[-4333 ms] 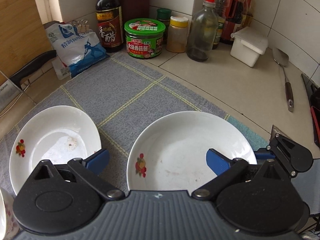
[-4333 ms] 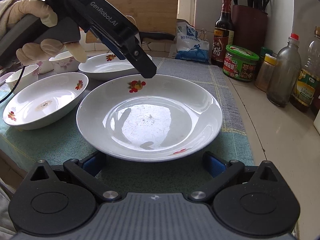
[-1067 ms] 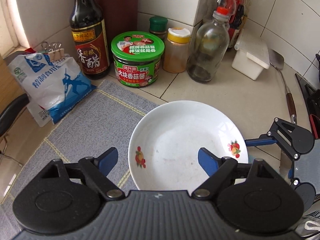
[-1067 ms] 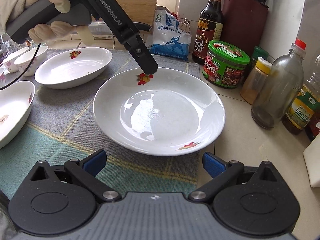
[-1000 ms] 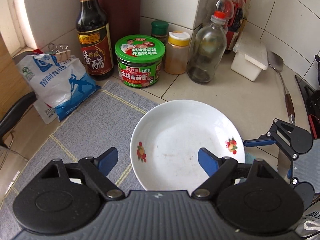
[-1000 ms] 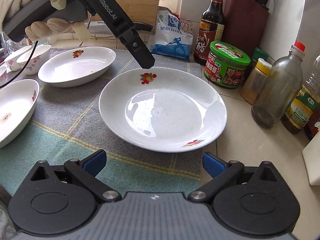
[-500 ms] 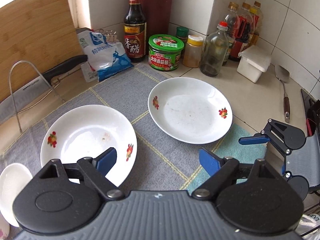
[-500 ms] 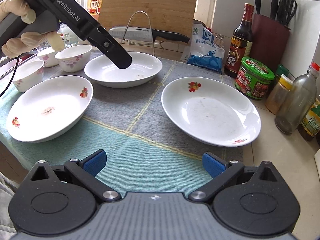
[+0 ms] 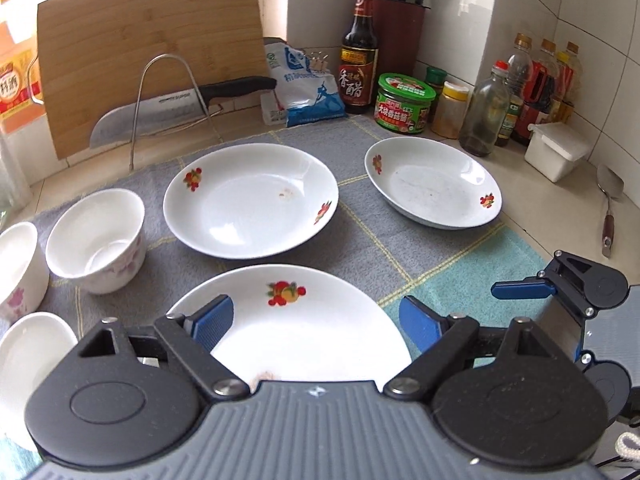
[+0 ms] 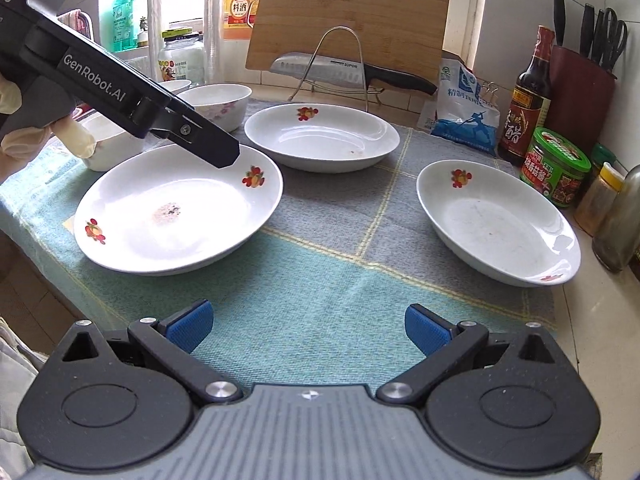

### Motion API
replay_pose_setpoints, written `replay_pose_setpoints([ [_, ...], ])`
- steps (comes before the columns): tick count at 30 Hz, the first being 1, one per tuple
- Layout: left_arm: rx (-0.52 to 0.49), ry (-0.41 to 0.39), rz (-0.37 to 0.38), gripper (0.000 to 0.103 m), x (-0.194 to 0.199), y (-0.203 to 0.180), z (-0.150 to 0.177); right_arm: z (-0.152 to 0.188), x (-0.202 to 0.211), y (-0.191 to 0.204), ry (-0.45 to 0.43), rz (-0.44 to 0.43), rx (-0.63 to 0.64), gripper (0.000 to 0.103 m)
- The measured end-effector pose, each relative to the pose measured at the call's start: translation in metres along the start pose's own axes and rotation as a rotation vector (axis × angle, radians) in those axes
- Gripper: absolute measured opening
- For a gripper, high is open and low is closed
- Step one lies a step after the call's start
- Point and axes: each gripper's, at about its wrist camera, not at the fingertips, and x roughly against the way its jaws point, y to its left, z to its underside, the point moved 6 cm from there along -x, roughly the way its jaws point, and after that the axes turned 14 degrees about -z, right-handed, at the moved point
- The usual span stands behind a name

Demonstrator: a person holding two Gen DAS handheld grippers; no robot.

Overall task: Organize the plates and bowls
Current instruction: 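Carry the held plate with the left tool toward the plate by the bottles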

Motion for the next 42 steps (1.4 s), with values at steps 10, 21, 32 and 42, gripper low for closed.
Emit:
replay_pose_setpoints([
  [10, 0.058, 0.005, -0.048, 0.091, 0.014, 0.033, 0.018, 0.001, -0.021, 0.037, 0.031, -0.067, 0.046, 0.103],
  [21, 0.084, 0.008, -0.068, 0.094, 0.020, 0.050, 0.022, -0.008, -0.052, 0.062, 0.052, -0.143, 0.094, 0.103],
  [32, 0.096, 0.047, -0.066, 0.094, 0.009, 0.066, 0.020, -0.016, -0.075, 0.080, 0.050, -0.190, 0.122, 0.103],
  [42, -0.028, 0.128, -0.022, 0.094, -0.027, 0.073, 0.009, -0.007, -0.072, 0.079, -0.055, -0.200, 0.141, 0.103],
])
